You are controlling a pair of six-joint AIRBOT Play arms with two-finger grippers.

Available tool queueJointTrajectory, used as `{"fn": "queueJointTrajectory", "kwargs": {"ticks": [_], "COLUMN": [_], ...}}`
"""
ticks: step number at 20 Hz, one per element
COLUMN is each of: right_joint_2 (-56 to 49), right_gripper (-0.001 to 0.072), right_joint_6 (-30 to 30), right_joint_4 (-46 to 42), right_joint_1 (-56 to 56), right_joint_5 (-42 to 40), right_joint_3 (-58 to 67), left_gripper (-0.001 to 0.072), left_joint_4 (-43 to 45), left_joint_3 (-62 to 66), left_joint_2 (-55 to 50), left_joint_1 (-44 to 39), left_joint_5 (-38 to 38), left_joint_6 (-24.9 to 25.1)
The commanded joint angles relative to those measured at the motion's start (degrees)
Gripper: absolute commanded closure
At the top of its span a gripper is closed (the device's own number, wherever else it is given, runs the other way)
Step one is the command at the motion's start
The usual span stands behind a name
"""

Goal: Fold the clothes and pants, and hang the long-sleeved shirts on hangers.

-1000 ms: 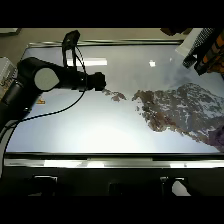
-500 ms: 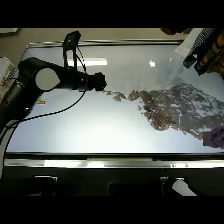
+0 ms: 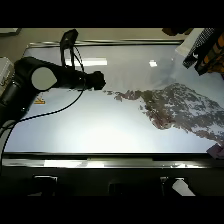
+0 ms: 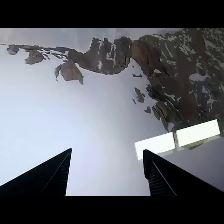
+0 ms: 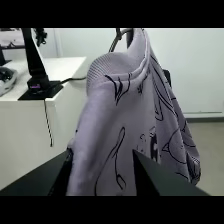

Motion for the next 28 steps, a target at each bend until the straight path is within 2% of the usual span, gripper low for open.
{"fn": "queueJointTrajectory", "kwargs": {"ticks": [1,3,4,5,6,7,9,10,11,12,13,16,20,21,23,24,25,26,27,28], "right_joint_2": [4.5,9.0,11.3,13.1,14.3,14.6,13.0,11.2,9.0,6.4,3.7,-3.8,-13.7,-15.4,-18.0,-19.1,-20.2,-21.1,-21.8,-22.4], "right_gripper": [0.0269,0.0266,0.0209,0.0176,0.0174,0.0176,0.0178,0.018,0.023,0.0292,0.0315,0.0374,0.0408,0.044,0.0604,0.0648,0.0675,0.0675,0.0675,0.0675], "right_joint_6": [-4.3,-4.5,-3.5,-2.2,-2.9,-6.9,-19.6,-28.4,-36.0,-42.3,-44.5,-45.1,-45.1,-45.1,-45.2,-45.5,-45.6,-45.6,-45.5,-45.0], "right_joint_4": [1.1,1.2,2.4,6.0,13.6,25.2,54.6,72.1,86.4,98.2,102.5,93.7,71.2,66.5,61.1,60.3,59.9,59.8,59.8,59.8], "right_joint_1": [0.0,0.0,0.0,0.0,0.0,0.0,0.0,0.0,0.0,0.1,2.2,15.9,40.9,46.2,55.4,58.5,61.4,63.1,64.7,65.6], "right_joint_5": [6.2,6.3,4.0,0.5,-4.8,-10.3,-15.8,-14.8,-11.4,-5.6,0.2,15.9,32.9,34.3,34.6,34.5,34.4,34.4,34.4,34.3], "right_joint_3": [0.0,0.0,0.0,0.0,0.0,0.0,0.0,0.0,0.0,0.0,0.0,0.0,-0.7,-1.6,-4.9,-6.1,-7.1,-7.8,-8.5,-8.9], "left_gripper": [0.0179,0.0179,0.0179,0.018,0.0179,0.0179,0.0179,0.018,0.018,0.0181,0.0181,0.0182,0.0183,0.0183,0.0185,0.0217,0.0363,0.0605,0.0683,0.0682], "left_joint_4": [3.3,4.5,4.5,4.5,4.5,4.5,4.5,4.5,5.0,6.0,6.2,7.0,7.1,7.3,7.5,7.5,7.5,7.7,8.2,8.6], "left_joint_3": [0.0,0.0,0.0,0.0,0.0,0.0,0.0,0.0,0.0,0.0,0.0,-3.3,-13.7,-15.8,-18.3,-18.9,-19.3,-19.3,-19.3,-19.3], "left_joint_2": [2.2,4.5,5.7,6.7,7.7,8.2,8.7,8.7,8.7,8.7,8.7,9.4,12.4,13.0,13.4,13.4,13.4,13.4,13.4,13.4], "left_joint_1": [3.0,6.3,8.2,9.9,11.6,12.9,14.9,15.5,15.5,15.5,15.5,15.5,15.5,15.5,15.9,16.4,16.8,17.1,17.2,17.2], "left_joint_5": [-3.1,-6.2,-7.6,-9.0,-10.3,-11.4,-13.6,-14.4,-15.0,-15.1,-15.1,-15.0,-13.2,-12.5,-11.2,-10.0,-8.9,-8.3,-8.2,-8.6], "left_joint_6": [-3.6,-3.1,-1.6,0.5,3.3,6.0,10.8,12.7,13.9,14.4,14.4,14.4,15.4,16.6,17.8,17.8,17.8,17.9,17.9,17.9]}}
